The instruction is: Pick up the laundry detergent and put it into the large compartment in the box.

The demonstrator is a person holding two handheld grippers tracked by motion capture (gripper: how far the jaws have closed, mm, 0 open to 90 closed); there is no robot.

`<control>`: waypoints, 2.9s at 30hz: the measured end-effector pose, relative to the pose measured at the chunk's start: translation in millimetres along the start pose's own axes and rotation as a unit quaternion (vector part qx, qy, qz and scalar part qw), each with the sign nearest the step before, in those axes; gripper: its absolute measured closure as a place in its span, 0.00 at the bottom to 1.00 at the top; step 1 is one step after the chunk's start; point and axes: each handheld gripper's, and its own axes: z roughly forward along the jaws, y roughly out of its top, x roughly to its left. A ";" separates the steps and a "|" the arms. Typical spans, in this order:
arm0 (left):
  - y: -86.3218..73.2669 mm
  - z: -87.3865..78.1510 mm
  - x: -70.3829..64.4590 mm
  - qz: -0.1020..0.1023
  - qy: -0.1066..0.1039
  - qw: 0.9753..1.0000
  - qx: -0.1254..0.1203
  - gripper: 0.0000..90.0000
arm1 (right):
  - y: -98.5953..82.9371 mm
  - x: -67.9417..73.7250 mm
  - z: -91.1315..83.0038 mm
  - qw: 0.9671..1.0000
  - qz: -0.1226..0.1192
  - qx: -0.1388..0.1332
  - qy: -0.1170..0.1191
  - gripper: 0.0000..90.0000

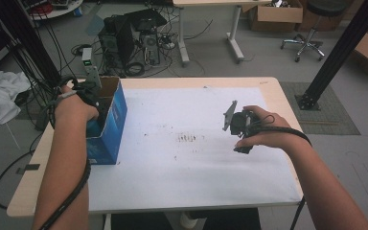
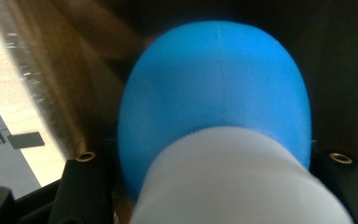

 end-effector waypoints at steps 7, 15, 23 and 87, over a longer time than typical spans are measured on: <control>-3.4 1.1 2.6 0.002 -0.004 1.000 -0.009 0.44 | 1.7 -0.5 2.1 1.000 -0.003 0.002 0.002 0.18; -5.2 1.5 0.8 0.008 0.001 1.000 -0.016 0.43 | 3.3 -0.3 1.8 1.000 -0.004 -0.001 0.001 0.18; -6.3 0.6 -0.2 0.010 0.006 1.000 -0.017 0.42 | -0.4 0.0 -1.2 1.000 -0.001 -0.002 -0.001 0.18; -34.1 -99.0 -37.2 0.067 0.042 0.994 -0.079 0.11 | 5.3 0.9 -5.7 1.000 -0.012 -0.007 0.000 0.18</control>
